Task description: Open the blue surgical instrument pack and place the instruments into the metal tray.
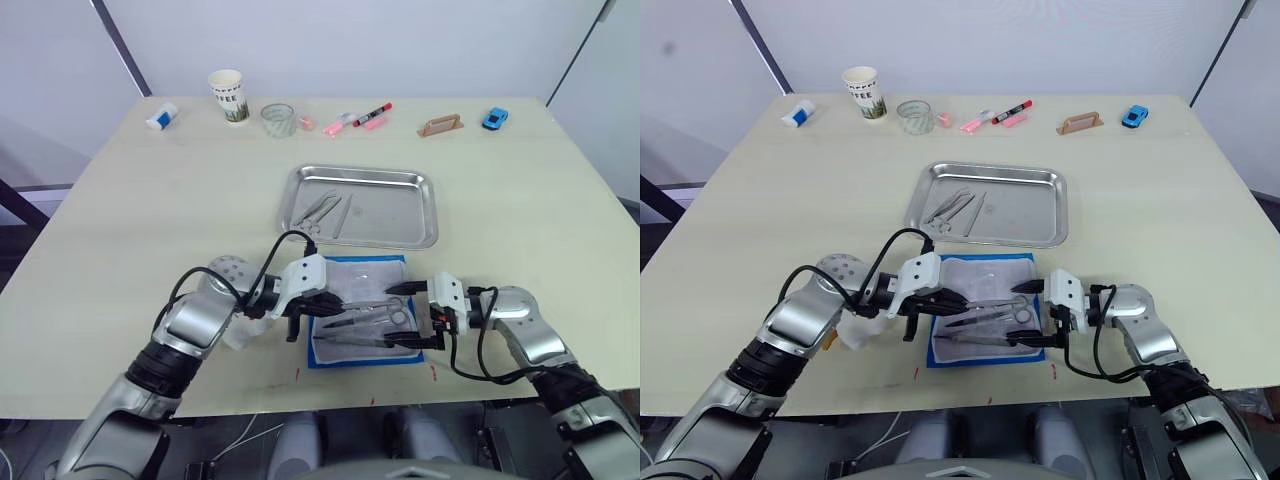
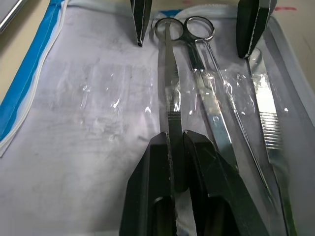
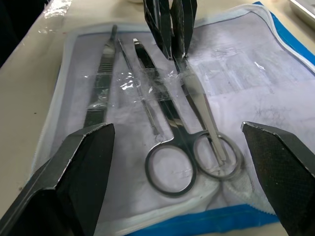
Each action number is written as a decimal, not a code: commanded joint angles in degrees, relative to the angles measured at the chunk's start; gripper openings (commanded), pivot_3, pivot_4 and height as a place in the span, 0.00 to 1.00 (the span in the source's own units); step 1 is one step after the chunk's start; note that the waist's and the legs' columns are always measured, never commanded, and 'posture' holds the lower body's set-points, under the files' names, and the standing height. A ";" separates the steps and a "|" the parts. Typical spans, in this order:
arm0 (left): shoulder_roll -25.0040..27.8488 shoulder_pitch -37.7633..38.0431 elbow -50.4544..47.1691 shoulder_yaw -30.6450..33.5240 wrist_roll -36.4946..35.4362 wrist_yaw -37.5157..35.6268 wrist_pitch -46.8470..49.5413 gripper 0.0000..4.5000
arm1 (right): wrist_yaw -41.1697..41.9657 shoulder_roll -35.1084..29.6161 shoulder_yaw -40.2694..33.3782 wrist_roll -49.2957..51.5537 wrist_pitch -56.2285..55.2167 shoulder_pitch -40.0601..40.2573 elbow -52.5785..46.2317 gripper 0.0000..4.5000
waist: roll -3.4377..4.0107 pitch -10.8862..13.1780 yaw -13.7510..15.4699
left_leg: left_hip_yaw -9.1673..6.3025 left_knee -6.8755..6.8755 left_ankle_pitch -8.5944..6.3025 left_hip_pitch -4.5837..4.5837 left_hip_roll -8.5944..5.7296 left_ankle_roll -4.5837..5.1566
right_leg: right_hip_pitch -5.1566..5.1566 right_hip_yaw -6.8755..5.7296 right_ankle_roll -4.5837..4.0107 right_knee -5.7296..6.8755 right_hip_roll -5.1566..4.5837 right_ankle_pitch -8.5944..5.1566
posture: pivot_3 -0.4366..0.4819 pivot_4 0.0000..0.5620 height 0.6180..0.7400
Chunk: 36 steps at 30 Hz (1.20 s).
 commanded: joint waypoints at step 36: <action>10.92 -0.04 -6.69 4.78 -6.37 -3.36 6.71 0.02 | -1.85 -1.47 5.84 -7.68 2.98 -1.07 7.66 1.00 | -0.25 -0.18 -0.18 | 0.03 -0.03 0.00 0.12 0.05 0.00 | 0.01 0.13 -0.03 0.03 0.09 -0.01 | 0.48 0.27 1.00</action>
